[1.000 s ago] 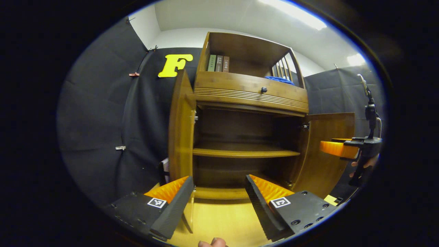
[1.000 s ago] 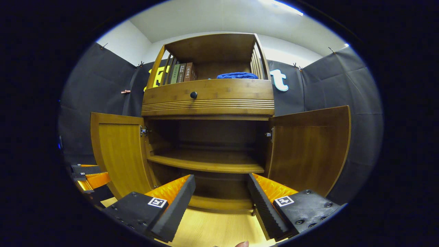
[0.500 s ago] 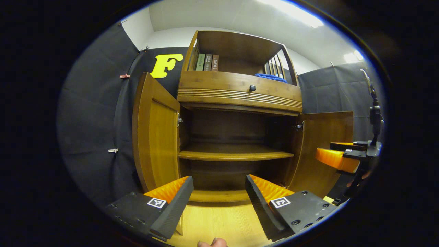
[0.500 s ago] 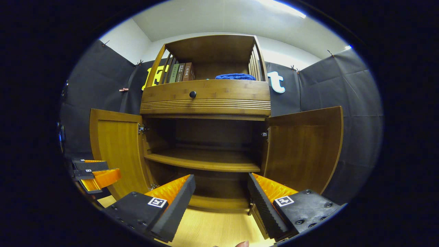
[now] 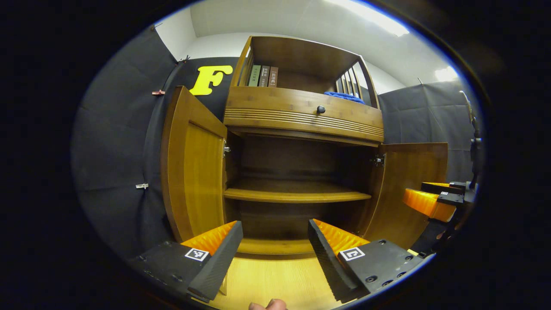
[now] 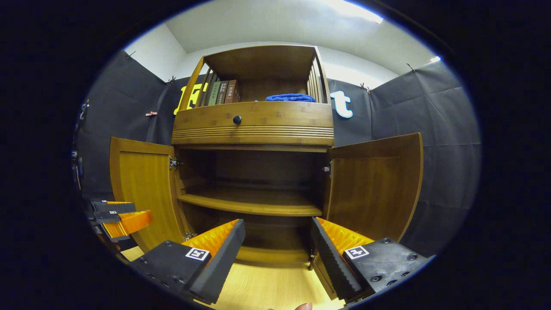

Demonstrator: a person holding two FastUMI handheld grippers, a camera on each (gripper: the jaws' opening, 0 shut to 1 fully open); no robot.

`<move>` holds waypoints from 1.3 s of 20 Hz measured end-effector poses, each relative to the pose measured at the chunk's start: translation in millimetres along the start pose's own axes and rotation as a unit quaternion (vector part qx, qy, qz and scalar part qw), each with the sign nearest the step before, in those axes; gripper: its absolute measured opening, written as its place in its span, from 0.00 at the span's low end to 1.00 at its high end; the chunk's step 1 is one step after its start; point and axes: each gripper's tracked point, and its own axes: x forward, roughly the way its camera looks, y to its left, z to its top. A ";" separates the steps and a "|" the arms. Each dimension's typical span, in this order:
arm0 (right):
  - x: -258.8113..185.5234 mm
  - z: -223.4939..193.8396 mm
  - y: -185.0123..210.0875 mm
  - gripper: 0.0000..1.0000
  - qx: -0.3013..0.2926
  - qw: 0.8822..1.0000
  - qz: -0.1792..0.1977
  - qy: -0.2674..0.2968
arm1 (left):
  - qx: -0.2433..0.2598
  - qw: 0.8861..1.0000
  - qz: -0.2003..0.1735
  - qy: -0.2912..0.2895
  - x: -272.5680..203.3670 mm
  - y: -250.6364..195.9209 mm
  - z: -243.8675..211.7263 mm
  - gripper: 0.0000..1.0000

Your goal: Open the right door of the double-door shoe cabinet with the right hand, and open the left door with the left hand.

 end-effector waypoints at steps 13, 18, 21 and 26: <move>5.9 0.4 1.1 0.96 -0.002 1.000 0.002 -0.002 | 0.010 1.000 -0.020 -0.001 3.1 -13.3 -2.6 0.95; 8.9 -0.2 -0.7 0.96 -0.001 1.000 0.000 -0.001 | 0.011 1.000 -0.022 -0.001 6.0 -15.0 -1.2 0.96; 9.1 -0.7 -0.8 0.96 -0.001 1.000 0.000 -0.001 | 0.012 1.000 -0.023 -0.001 6.9 -14.9 -1.4 0.96; 10.3 -1.4 2.2 0.96 -0.003 1.000 0.002 0.000 | 0.009 1.000 -0.021 -0.001 7.9 -13.3 0.2 0.94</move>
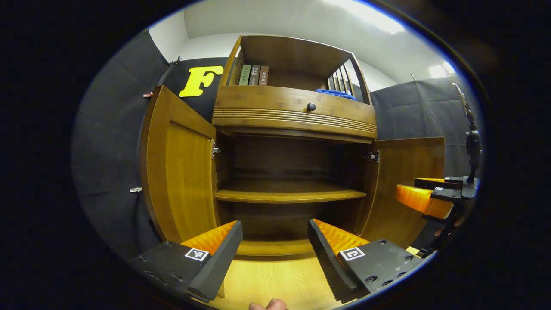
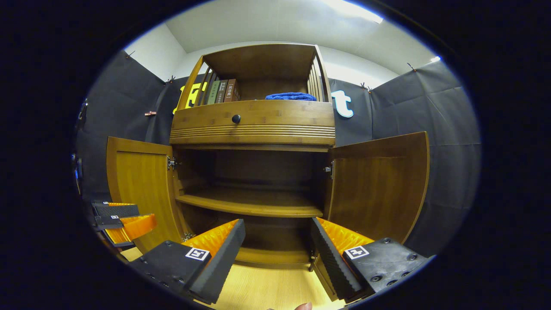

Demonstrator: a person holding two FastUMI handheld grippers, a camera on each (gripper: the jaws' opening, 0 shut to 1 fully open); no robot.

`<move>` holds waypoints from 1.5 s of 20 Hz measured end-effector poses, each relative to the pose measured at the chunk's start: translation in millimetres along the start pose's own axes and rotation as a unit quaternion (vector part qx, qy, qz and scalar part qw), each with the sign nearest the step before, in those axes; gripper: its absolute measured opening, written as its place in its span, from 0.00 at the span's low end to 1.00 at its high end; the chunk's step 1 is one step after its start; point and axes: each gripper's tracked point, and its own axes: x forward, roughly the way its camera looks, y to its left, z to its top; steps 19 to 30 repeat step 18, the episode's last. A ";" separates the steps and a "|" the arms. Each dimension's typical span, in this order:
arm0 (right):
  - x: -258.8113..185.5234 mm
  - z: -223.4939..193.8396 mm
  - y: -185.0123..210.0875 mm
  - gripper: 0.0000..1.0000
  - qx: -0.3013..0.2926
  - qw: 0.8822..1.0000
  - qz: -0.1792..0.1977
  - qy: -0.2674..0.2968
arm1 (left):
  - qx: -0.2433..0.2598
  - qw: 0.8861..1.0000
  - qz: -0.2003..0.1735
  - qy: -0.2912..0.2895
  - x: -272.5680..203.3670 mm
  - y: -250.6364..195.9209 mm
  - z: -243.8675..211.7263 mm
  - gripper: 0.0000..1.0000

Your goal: Open the right door of the double-door shoe cabinet with the right hand, and open the left door with the left hand.

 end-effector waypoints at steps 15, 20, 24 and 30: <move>-1.3 2.4 4.0 0.96 -0.005 1.000 0.006 0.000 | 0.001 1.000 -0.007 -0.001 -1.5 -2.6 1.2 0.94; -1.0 1.9 4.3 0.96 -0.006 1.000 0.005 -0.001 | 0.002 1.000 -0.008 -0.002 -0.8 -3.4 1.9 0.95; -1.0 1.9 4.3 0.96 -0.006 1.000 0.005 -0.001 | 0.002 1.000 -0.008 -0.002 -0.8 -3.4 1.9 0.95; -1.0 1.9 4.3 0.96 -0.006 1.000 0.005 -0.001 | 0.002 1.000 -0.008 -0.002 -0.8 -3.4 1.9 0.95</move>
